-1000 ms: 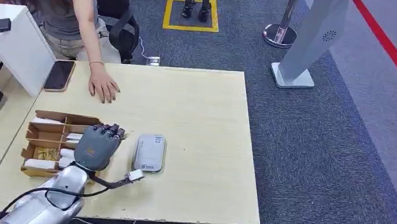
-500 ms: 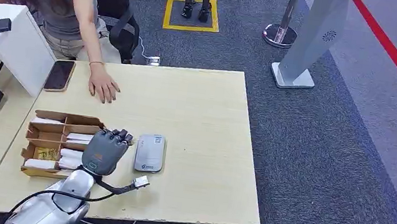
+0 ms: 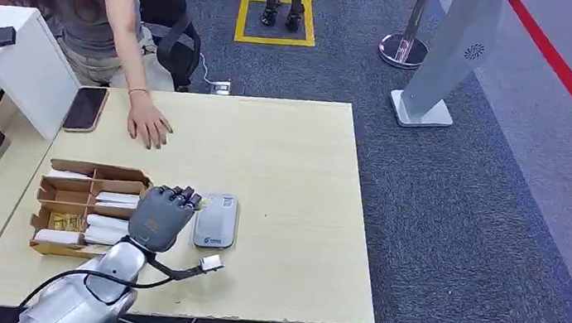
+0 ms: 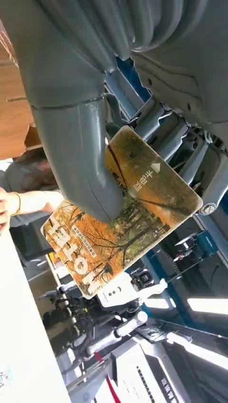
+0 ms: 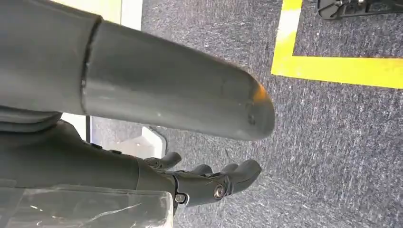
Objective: Pass the card to the sensor for recognition and then transmit it.
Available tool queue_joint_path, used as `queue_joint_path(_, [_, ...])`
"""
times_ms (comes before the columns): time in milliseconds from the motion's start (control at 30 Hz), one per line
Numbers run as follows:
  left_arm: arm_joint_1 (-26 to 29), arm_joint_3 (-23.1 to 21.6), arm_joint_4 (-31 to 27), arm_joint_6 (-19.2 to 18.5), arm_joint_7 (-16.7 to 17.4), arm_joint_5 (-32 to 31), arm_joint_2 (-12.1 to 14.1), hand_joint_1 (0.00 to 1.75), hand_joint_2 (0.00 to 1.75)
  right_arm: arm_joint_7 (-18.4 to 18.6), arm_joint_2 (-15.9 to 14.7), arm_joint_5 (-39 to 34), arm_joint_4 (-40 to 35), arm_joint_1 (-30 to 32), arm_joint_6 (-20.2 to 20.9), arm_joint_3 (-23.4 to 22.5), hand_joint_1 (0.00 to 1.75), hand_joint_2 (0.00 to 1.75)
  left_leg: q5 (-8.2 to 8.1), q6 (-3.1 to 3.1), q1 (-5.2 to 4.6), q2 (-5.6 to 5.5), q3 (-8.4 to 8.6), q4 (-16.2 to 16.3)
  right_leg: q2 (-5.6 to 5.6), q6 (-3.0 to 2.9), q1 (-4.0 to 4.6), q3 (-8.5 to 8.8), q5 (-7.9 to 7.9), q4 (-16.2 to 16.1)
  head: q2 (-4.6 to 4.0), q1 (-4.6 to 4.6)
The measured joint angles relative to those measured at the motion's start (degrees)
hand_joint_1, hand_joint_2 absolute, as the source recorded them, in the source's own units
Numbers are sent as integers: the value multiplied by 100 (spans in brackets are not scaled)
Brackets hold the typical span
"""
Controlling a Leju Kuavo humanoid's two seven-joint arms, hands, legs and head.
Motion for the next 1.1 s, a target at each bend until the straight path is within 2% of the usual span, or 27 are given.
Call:
queue_joint_path(467, [-22,-39,321,15,-194,-2,-107,175,175,48,2,79,0,-32,20,94,0,0,0,0,0,0,0,0,0,0,0,0,0,0,0,0])
queue_joint_path(900, [-103,-90,428,17,-214,0,-190,175,175,68,4,92,0,-67,24,175,0,0,0,0,0,0,0,0,0,0,0,0,0,0,0,0])
queue_joint_path(1100, [-166,-105,489,15,-363,0,-264,175,175,90,7,96,0,-97,55,219,0,0,0,0,0,0,-1,1,0,1,0,0,1,0,-2,2])
